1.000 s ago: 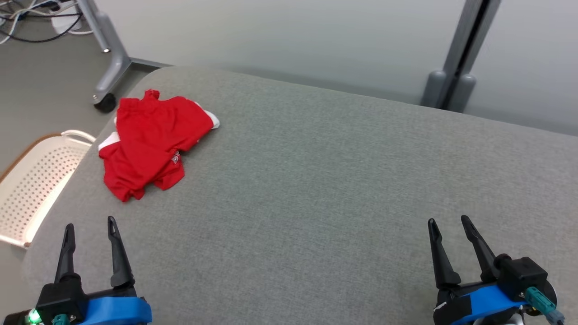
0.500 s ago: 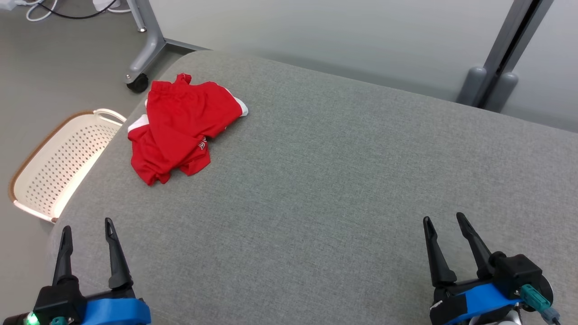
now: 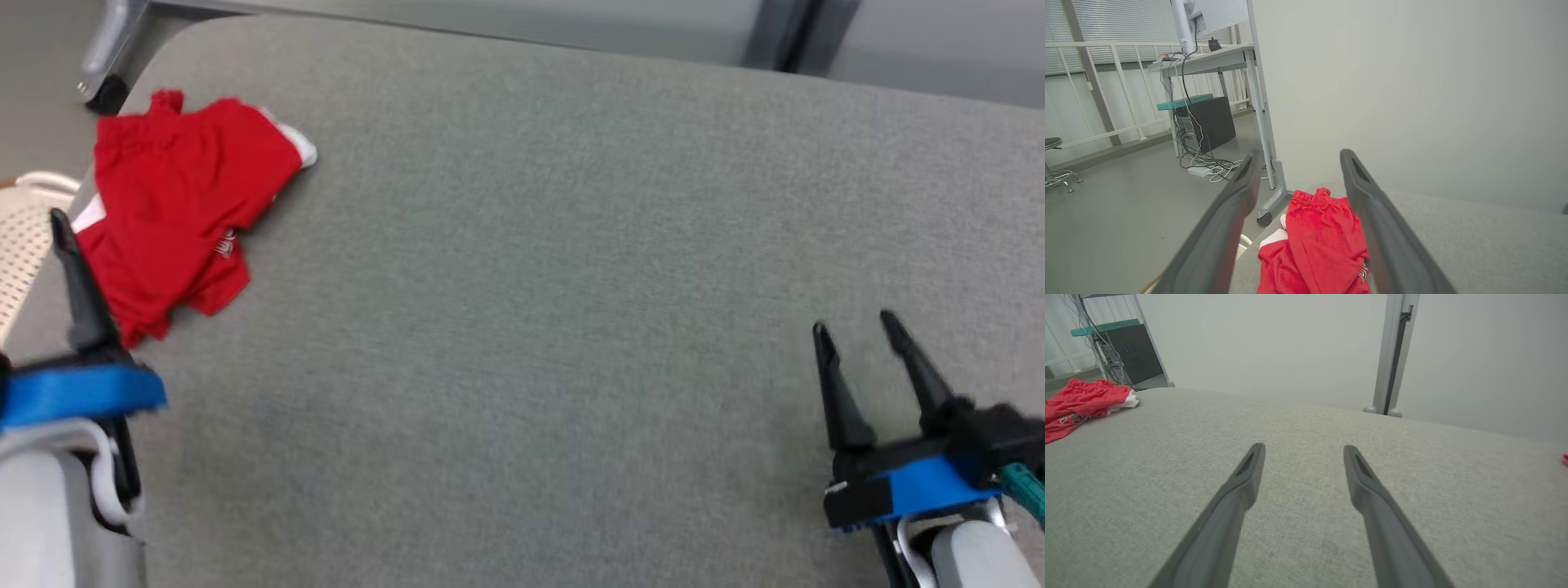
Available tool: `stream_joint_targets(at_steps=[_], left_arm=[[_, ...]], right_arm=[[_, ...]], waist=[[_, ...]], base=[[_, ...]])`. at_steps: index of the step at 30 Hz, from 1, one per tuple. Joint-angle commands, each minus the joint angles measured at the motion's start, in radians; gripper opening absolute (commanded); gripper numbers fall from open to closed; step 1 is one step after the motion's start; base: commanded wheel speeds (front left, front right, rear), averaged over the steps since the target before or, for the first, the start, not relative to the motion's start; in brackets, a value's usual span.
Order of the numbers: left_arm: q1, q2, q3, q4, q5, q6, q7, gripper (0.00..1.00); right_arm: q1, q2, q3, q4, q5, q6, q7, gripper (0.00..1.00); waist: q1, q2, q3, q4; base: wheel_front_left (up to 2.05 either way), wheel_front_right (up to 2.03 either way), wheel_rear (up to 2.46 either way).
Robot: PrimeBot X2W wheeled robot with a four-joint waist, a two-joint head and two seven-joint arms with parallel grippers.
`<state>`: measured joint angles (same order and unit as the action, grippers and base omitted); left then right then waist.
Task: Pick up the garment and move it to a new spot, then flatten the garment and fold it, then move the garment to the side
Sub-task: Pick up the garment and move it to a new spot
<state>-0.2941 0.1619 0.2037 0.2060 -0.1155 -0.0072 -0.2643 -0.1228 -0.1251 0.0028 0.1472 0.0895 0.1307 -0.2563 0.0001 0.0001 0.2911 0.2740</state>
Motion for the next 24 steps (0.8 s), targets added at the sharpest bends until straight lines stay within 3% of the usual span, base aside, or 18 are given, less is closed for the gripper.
stream_joint_targets(at_steps=[1,7,14,19,24], left_arm=[[-0.039,0.009,0.009,0.013,-0.012,-0.002,0.000,1.00],[-0.234,0.109,0.052,0.128,-0.017,-0.001,0.000,1.00],[-0.393,0.244,0.104,0.328,-0.042,-0.005,0.068,1.00],[-0.461,0.316,0.106,0.503,-0.050,-0.020,0.163,1.00],[-0.521,0.342,0.080,0.655,-0.062,-0.056,0.283,1.00]], right_arm=[[-0.016,-0.013,-0.006,-0.013,-0.007,0.000,0.003,1.00],[-0.043,-0.055,-0.038,-0.126,-0.021,0.000,0.030,1.00],[-0.024,-0.056,-0.102,-0.249,-0.015,0.000,0.052,1.00],[-0.016,-0.054,-0.119,-0.299,-0.009,0.000,0.061,1.00],[-0.017,-0.053,-0.124,-0.314,-0.013,0.000,0.065,1.00]], waist=[[-0.0001,-0.0001,0.019,-0.011],[-0.0001,-0.0001,0.137,-0.120],[-0.0001,-0.0001,0.231,-0.219],[-0.0001,-0.0001,0.277,-0.241],[-0.0001,-0.0001,0.300,-0.235]], base=[[0.00,0.00,0.00],[0.00,0.00,0.00],[0.00,0.00,0.00],[0.00,0.00,0.00],[0.00,0.00,0.00]])
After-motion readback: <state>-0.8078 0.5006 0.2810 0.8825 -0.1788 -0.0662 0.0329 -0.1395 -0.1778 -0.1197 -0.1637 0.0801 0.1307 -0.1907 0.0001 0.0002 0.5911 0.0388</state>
